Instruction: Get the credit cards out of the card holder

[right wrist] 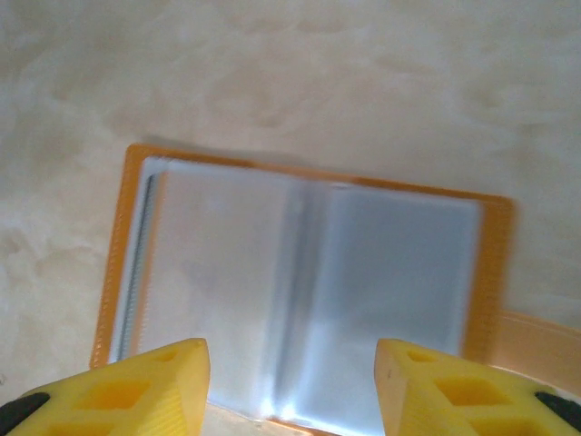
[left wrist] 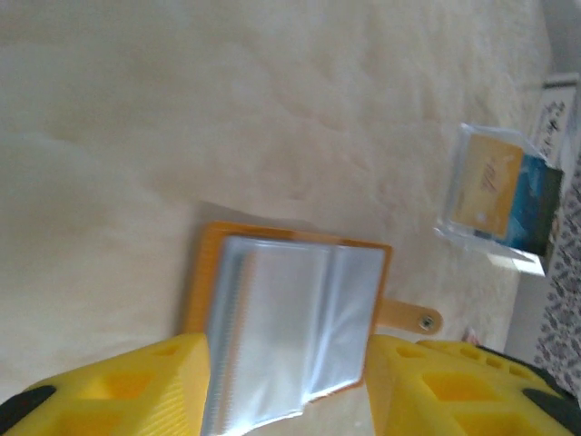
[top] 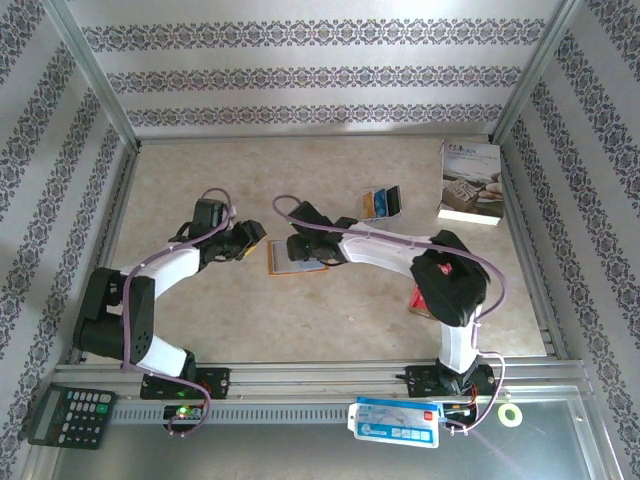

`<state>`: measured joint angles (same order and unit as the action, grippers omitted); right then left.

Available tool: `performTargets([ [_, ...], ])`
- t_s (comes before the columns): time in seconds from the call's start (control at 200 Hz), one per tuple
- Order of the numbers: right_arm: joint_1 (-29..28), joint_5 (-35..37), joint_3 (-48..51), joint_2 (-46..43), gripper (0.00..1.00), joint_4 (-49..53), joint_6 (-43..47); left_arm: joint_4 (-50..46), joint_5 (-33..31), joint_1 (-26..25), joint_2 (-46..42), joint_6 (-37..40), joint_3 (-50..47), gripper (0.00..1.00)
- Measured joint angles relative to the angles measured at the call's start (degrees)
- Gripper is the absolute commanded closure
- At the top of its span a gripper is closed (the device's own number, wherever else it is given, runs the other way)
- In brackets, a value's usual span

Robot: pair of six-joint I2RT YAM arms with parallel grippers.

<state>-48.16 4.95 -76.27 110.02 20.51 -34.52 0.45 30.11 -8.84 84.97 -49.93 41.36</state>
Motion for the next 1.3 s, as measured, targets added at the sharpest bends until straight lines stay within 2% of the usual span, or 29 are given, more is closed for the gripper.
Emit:
performTargets([
  [0.2, -2.1, -0.8, -6.0, 6.7, 0.58, 4.0, 1.4, 0.0, -0.3, 0.7, -0.9, -0.7, -3.1, 0.50],
  [0.365, -2.1, -0.8, -8.4, 9.2, 0.65, 6.5, 1.9, 0.1, -0.1, 0.7, -0.9, -1.4, -3.4, 0.55],
  [0.45, -2.1, -0.8, -9.0, 10.1, 0.70, 7.5, 1.9, 0.4, 0.7, 0.7, -0.9, -1.6, -3.4, 0.60],
  [0.669, -1.9, -0.3, -9.2, 10.3, 0.89, 7.9, 1.6, 0.9, 3.6, 0.7, 0.0, -1.7, -3.4, 0.73],
  [0.834, -1.1, -1.3, -7.6, 9.9, 0.91, 6.1, 1.4, 1.1, 5.4, 0.5, 0.7, -1.8, -3.3, 0.76],
  [1.299, 1.2, -7.9, -2.8, 7.9, 0.91, -0.3, -0.8, 1.5, 7.2, -4.7, 4.5, -1.7, -1.2, 0.76],
])
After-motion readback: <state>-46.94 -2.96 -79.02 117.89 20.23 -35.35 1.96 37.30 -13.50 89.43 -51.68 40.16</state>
